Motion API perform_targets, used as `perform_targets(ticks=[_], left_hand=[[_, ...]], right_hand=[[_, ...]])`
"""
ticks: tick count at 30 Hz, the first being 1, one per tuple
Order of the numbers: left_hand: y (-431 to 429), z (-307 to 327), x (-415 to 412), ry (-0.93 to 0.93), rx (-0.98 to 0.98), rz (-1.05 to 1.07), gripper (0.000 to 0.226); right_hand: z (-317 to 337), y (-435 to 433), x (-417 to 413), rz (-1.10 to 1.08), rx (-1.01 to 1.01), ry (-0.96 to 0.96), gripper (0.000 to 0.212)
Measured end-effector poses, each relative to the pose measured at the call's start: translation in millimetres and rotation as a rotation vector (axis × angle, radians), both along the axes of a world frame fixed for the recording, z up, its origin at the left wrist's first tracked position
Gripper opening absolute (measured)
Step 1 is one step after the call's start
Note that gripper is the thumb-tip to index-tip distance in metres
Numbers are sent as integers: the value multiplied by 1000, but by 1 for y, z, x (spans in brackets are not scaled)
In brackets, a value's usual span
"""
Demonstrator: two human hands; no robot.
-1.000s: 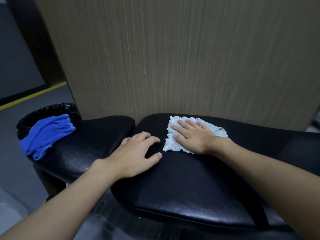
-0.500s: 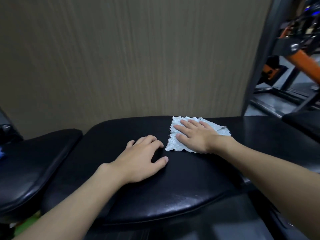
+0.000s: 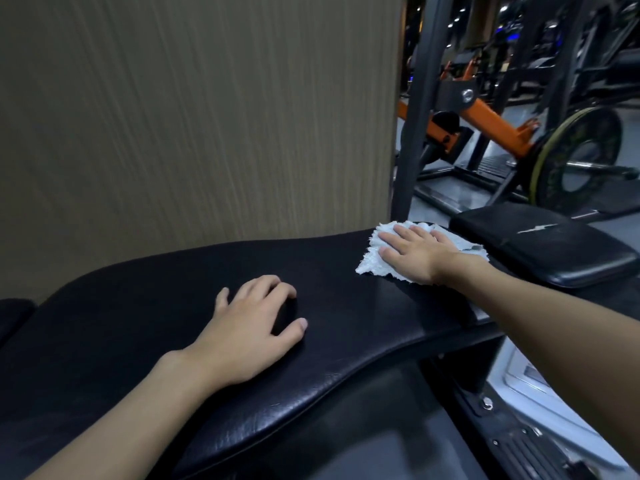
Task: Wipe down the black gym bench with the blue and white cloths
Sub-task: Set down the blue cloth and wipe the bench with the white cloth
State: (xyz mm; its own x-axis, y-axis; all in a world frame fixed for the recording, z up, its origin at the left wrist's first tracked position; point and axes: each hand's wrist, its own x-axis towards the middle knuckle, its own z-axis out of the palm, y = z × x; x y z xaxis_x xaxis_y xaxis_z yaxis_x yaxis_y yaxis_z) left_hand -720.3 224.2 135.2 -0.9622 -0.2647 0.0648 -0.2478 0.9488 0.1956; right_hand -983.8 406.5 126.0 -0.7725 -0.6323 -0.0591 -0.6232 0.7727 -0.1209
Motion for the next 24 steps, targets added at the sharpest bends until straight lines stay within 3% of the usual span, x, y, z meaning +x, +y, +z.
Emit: perform_targets(ticks=[7, 12, 20, 24], left_hand=[[1, 2, 1, 11, 18, -9, 70], [-6, 2, 9, 4, 10, -28, 53], [-20, 0, 56, 23, -8, -21, 76], [-31, 1, 90, 35, -22, 8, 76]], right_hand=[[1, 37, -4, -195, 14, -6, 64], [0, 47, 19, -296, 33, 10, 64], [-6, 31, 57, -228, 24, 57, 67], [-8, 6, 81, -162, 25, 60, 67]])
